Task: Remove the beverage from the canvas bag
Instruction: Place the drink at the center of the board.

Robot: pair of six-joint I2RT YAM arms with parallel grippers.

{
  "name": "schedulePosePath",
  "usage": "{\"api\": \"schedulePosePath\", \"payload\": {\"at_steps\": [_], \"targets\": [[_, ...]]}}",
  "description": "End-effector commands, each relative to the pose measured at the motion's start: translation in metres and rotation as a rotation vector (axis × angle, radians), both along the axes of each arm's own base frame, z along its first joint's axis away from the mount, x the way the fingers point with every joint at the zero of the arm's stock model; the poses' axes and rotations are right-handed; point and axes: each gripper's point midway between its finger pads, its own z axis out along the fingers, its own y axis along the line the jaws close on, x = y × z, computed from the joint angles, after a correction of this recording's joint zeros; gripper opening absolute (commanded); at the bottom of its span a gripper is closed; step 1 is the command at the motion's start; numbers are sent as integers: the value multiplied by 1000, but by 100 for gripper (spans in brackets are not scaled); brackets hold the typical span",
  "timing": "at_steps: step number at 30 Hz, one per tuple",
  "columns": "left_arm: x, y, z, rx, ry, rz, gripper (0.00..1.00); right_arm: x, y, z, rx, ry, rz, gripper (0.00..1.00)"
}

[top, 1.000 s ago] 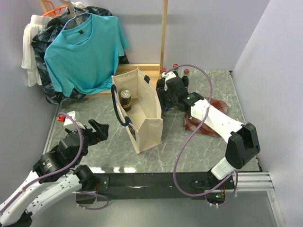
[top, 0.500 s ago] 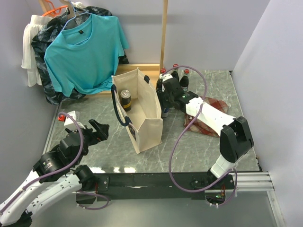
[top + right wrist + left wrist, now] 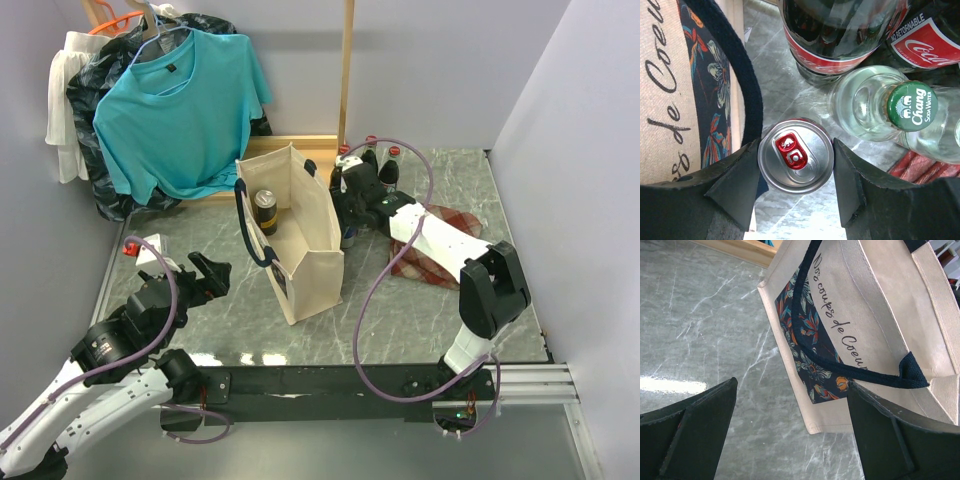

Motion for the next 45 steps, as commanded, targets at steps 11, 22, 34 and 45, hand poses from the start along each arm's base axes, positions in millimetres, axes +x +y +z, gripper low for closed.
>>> {"api": "schedulePosePath", "payload": {"at_steps": [11,22,34,45], "targets": [[1,1,7,-10,-20,9,96,27,11,35,78,-105,-14,3],[2,1,7,-8,-20,8,96,30,11,31,70,-98,-22,4],[1,1,8,-10,-21,7,96,34,8,21,51,-85,-42,3],[1,1,8,-11,-22,7,96,34,9,22,51,-84,-42,28]]}}
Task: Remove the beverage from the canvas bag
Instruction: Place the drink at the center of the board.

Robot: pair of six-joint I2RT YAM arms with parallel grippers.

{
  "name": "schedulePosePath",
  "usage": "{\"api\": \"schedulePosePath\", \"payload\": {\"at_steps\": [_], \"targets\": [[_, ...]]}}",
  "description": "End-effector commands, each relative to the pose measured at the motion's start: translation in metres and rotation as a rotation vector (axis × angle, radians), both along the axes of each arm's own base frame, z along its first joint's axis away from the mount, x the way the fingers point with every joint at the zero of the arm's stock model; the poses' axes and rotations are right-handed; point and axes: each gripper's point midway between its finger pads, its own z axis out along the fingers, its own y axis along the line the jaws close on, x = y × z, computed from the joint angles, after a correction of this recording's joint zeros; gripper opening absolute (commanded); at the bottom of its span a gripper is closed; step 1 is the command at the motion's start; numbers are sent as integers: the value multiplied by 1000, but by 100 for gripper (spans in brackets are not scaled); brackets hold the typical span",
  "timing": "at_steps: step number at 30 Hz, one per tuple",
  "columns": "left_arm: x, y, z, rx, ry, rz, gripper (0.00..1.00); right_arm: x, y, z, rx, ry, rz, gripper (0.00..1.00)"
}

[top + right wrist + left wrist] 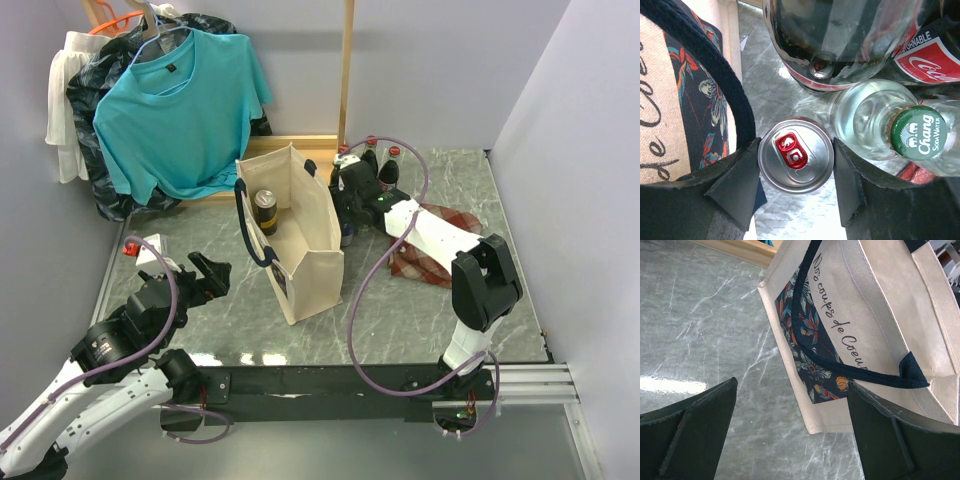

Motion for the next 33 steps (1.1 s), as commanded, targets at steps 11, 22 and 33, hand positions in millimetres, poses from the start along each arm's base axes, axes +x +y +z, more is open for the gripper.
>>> {"api": "schedulePosePath", "payload": {"at_steps": [11,22,33], "targets": [[1,1,8,-11,-23,6,96,18,3,37,50,-100,-24,52],[0,0,10,-20,-30,0,96,14,1,41,51,-105,-25,56],[0,0,10,-20,-29,-1,96,12,-3,50,56,-120,-34,62]]}}
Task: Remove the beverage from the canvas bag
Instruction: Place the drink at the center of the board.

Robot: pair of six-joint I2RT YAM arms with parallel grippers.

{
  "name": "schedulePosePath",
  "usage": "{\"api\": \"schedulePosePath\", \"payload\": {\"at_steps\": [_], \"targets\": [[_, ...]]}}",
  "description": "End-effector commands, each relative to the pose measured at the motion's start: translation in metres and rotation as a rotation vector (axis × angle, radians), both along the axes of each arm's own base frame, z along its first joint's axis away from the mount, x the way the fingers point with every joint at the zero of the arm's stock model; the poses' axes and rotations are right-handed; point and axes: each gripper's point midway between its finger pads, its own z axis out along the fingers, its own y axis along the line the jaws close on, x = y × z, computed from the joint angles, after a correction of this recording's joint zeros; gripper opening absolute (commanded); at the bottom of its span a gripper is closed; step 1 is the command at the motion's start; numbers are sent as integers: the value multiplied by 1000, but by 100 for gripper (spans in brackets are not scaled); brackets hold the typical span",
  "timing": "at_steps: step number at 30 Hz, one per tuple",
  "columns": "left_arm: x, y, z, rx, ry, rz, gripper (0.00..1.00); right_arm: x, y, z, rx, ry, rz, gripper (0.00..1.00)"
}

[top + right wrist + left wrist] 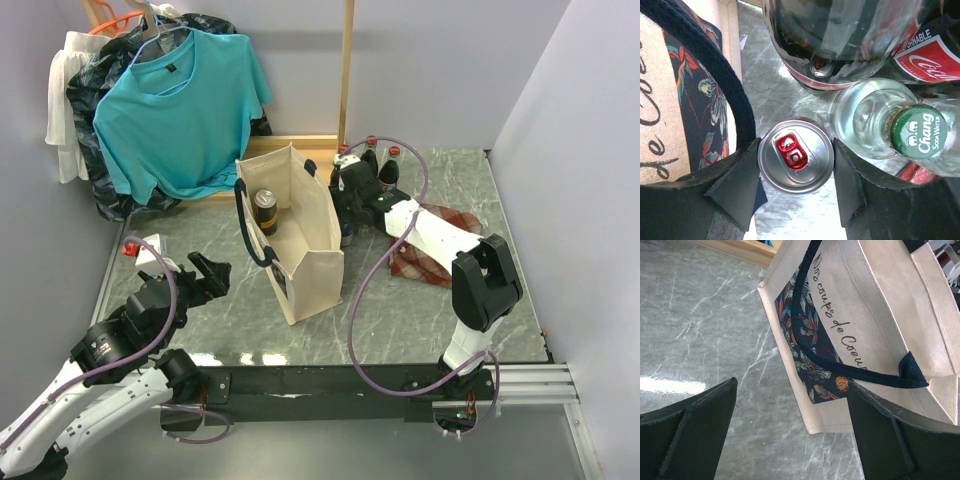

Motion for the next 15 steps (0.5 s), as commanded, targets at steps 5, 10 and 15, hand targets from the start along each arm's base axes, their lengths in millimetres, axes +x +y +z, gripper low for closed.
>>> {"api": "schedulePosePath", "payload": {"at_steps": [5,10,15], "targets": [[0,1,10,-20,-30,-1,96,12,-4,56,61,-136,-33,66],[0,1,10,-20,-31,-2,96,10,-3,58,64,-138,-29,68],[0,0,10,-23,-33,-3,96,8,-6,62,61,-141,-35,72]]}}
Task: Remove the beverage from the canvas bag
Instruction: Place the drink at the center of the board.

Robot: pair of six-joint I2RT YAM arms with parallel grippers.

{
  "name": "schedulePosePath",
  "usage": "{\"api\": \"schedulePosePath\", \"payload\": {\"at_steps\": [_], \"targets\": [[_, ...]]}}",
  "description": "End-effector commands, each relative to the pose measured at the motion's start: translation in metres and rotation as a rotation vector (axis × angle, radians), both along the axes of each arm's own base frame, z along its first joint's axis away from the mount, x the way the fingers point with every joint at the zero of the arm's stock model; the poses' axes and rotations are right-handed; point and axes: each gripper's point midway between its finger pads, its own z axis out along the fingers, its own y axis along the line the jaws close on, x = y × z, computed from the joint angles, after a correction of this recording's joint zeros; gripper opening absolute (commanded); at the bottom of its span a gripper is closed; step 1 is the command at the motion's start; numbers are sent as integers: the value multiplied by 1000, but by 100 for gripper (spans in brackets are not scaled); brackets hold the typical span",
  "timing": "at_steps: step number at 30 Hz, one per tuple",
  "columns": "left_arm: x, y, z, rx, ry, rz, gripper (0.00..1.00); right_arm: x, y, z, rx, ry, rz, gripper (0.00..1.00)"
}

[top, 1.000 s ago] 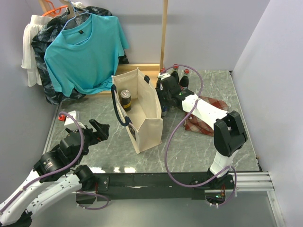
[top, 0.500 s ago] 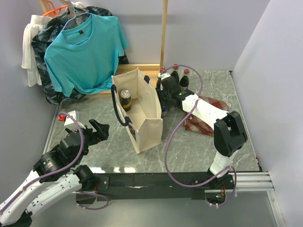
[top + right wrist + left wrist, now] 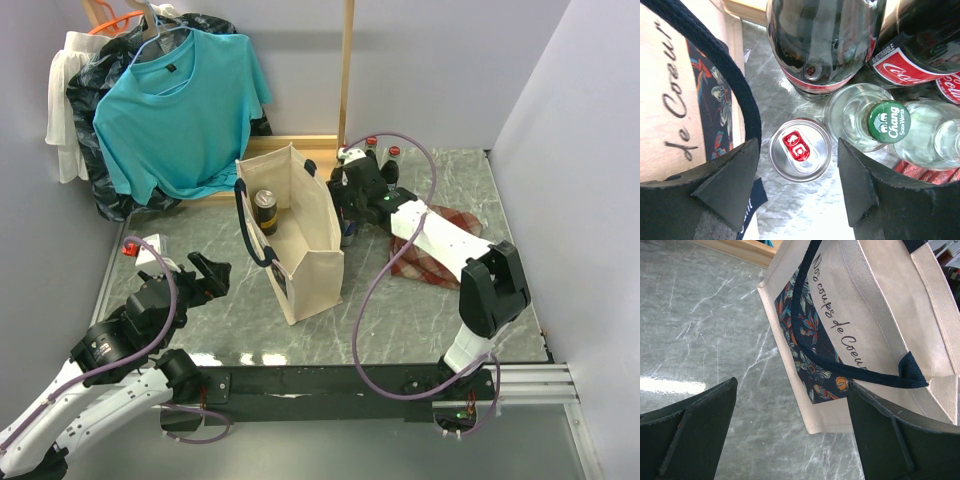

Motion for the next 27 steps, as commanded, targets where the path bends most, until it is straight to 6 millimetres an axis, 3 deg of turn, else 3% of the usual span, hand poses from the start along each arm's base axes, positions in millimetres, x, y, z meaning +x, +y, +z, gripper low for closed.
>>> {"api": "schedulePosePath", "payload": {"at_steps": [1,8,15,24,27], "targets": [[0,0,11,-24,-33,-4,96,6,-2,40,44,-91,-17,71],[-1,0,11,-28,-37,-8,96,-1,-2,61,75,-116,-8,72],[-1,0,12,-29,-39,-9,96,-16,-10,120,138,-228,-6,73],[-1,0,11,-27,-32,-5,96,-35,-20,163,183,-316,0,73],[0,2,8,-20,-20,10,96,-41,-20,174,198,-334,18,81]]}}
